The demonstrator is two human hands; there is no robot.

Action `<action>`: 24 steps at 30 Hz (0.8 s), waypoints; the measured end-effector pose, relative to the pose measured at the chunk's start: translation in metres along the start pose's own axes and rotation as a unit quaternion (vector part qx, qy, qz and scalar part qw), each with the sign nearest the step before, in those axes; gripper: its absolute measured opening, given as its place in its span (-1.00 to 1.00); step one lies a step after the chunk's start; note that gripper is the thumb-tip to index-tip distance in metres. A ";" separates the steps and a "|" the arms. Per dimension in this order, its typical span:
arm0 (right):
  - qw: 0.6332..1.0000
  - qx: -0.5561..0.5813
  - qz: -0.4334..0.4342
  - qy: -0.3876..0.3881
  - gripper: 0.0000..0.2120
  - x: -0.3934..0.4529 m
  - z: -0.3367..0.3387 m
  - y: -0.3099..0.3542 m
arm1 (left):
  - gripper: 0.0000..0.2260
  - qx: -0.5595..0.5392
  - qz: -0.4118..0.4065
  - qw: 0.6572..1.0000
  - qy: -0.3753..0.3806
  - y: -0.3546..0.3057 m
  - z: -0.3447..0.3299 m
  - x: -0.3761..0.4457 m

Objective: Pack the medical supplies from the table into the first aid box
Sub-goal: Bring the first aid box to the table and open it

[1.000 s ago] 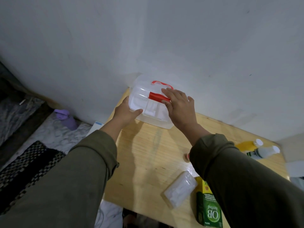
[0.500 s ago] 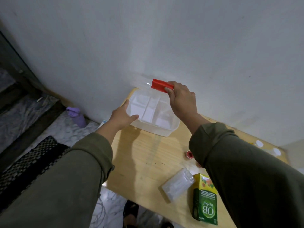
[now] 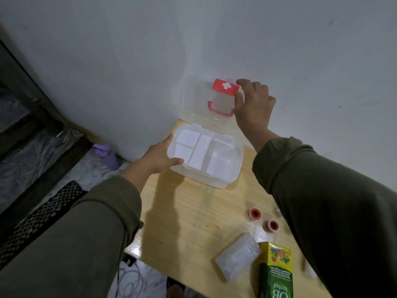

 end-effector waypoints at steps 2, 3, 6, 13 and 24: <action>1.000 -0.007 0.014 0.006 -0.69 -0.007 -0.005 -0.003 | -0.16 0.001 0.000 1.000 0.007 0.001 0.002 0.001; 1.000 -0.013 0.021 0.009 -0.67 -0.011 -0.008 -0.005 | -0.16 0.000 -0.001 1.000 0.011 0.001 0.003 0.001; 0.999 -0.031 0.030 0.029 -0.58 -0.022 -0.014 -0.009 | -0.16 -0.001 -0.004 1.000 0.020 -0.001 0.004 0.001; 0.995 -0.057 0.036 0.068 -0.37 -0.035 -0.021 -0.010 | -0.18 -0.007 -0.039 0.999 0.013 -0.009 0.007 -0.002; 0.996 -0.026 -0.011 0.088 -0.39 -0.081 0.006 -0.027 | -0.13 -0.001 -0.166 0.983 -0.073 -0.067 0.009 -0.006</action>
Point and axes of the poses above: each hand's wrist, its own x-axis towards the middle knuckle, its own z-axis out of the back of the hand, y = z × x, the point moved 3 cm from there along x, towards the middle knuckle, and after that the axes turned 9 degrees about y, right-handed, at the moved point
